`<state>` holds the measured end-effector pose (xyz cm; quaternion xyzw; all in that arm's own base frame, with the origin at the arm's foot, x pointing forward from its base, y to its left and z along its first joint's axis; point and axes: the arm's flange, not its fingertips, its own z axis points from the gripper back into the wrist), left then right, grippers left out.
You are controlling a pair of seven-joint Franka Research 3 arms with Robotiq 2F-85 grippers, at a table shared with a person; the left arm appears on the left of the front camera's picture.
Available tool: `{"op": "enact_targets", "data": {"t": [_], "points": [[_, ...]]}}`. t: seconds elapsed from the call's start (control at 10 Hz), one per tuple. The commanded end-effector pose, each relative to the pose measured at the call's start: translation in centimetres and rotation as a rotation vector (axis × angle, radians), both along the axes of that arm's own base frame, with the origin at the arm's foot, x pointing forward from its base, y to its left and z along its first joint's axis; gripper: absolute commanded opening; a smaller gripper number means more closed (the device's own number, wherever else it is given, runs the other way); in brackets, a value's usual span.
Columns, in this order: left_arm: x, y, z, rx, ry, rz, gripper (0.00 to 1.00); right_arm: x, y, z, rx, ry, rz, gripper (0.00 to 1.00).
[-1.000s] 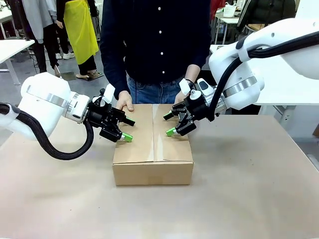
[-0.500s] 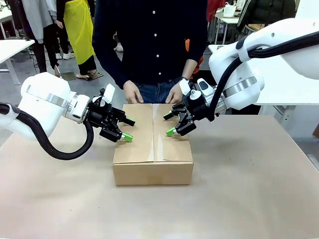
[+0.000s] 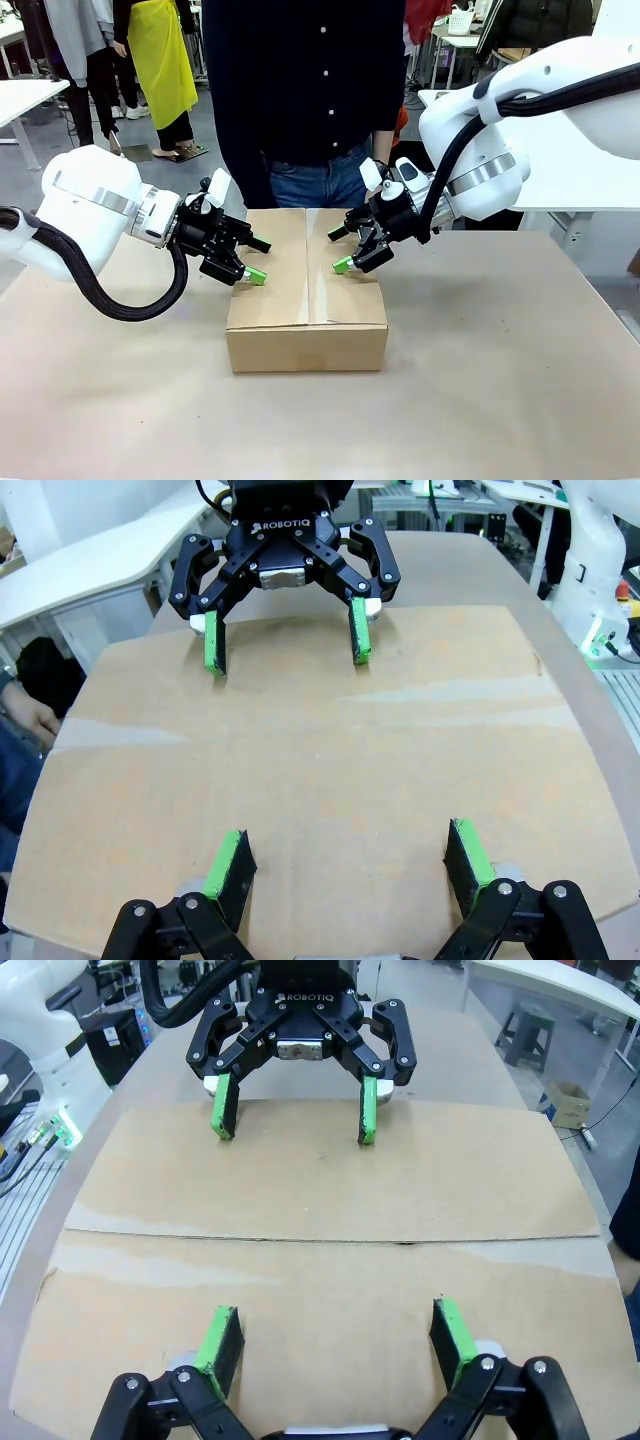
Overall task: Pack the gift set into the box.
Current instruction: Press and hold the closed box until the human finishes sealing it.
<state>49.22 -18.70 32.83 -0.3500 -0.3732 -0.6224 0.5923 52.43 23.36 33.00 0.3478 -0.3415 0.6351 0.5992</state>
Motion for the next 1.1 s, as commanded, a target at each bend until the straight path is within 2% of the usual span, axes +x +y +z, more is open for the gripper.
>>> {"op": "enact_targets", "data": {"t": [0.0,1.0], "points": [[-0.04,-0.02,-0.19,0.001,-0.004,-0.005,1.00,-0.11,0.07,-0.13,0.001,-0.019,0.012,1.00],[-0.04,-0.02,-0.19,0.001,-0.004,-0.005,1.00,-0.11,0.07,-0.13,0.001,-0.019,0.012,1.00]]}}
